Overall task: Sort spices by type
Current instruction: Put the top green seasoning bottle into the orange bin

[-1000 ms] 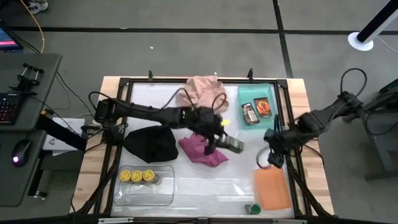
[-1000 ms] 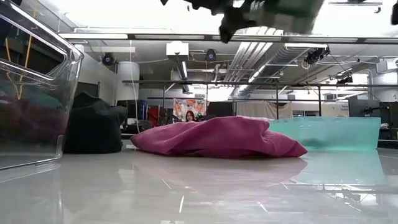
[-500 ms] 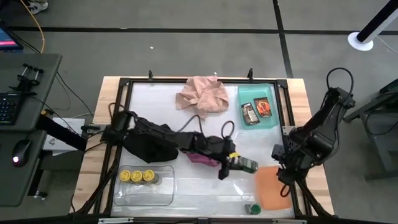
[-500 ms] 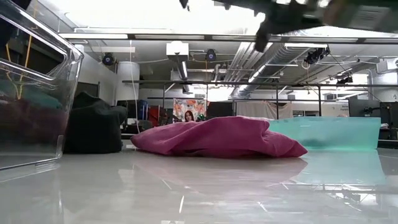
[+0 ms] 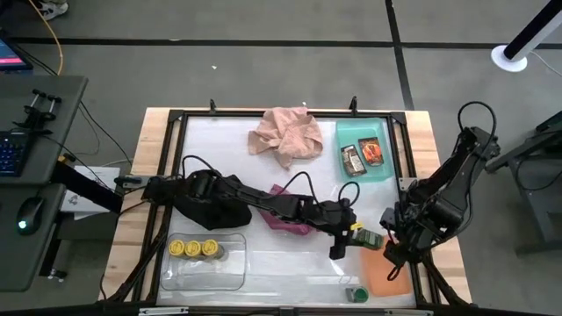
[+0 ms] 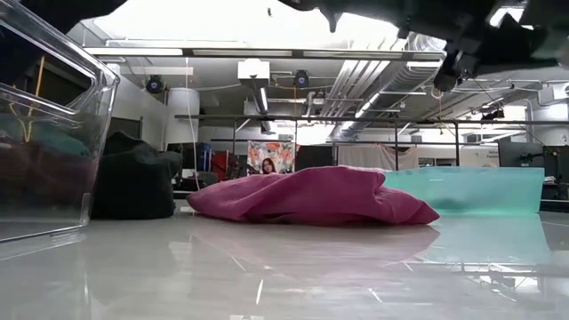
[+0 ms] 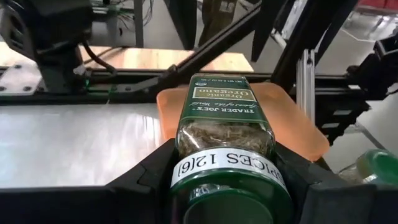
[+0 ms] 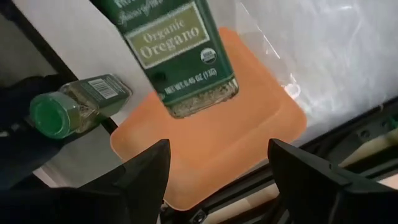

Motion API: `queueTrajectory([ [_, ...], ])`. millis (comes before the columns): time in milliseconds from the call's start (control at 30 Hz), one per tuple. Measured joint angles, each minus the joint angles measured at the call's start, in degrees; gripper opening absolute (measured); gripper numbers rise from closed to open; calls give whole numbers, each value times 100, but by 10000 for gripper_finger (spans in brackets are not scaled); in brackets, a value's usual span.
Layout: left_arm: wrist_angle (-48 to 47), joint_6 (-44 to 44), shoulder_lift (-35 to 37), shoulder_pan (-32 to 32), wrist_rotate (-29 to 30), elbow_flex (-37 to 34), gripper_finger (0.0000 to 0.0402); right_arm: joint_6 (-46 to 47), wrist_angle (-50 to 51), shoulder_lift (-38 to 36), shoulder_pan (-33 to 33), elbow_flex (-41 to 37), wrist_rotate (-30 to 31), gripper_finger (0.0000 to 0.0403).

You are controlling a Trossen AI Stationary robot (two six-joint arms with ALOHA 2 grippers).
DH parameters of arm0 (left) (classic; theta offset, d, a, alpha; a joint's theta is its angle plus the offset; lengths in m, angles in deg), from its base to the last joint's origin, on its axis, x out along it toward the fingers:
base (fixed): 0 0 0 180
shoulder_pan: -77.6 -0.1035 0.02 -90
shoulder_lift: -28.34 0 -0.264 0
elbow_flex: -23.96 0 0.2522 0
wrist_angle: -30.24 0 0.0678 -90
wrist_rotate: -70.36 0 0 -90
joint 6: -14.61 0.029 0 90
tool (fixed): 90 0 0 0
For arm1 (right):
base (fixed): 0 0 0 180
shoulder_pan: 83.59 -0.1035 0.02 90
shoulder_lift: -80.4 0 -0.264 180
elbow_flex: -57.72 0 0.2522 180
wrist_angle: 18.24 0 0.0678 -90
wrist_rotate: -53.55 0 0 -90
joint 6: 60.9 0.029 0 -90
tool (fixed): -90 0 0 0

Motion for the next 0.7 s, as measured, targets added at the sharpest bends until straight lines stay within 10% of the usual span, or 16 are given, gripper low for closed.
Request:
queueTrajectory([
  [700,-145,299,-316,103,53,10,164,564,109,979,163,0,-7,210],
])
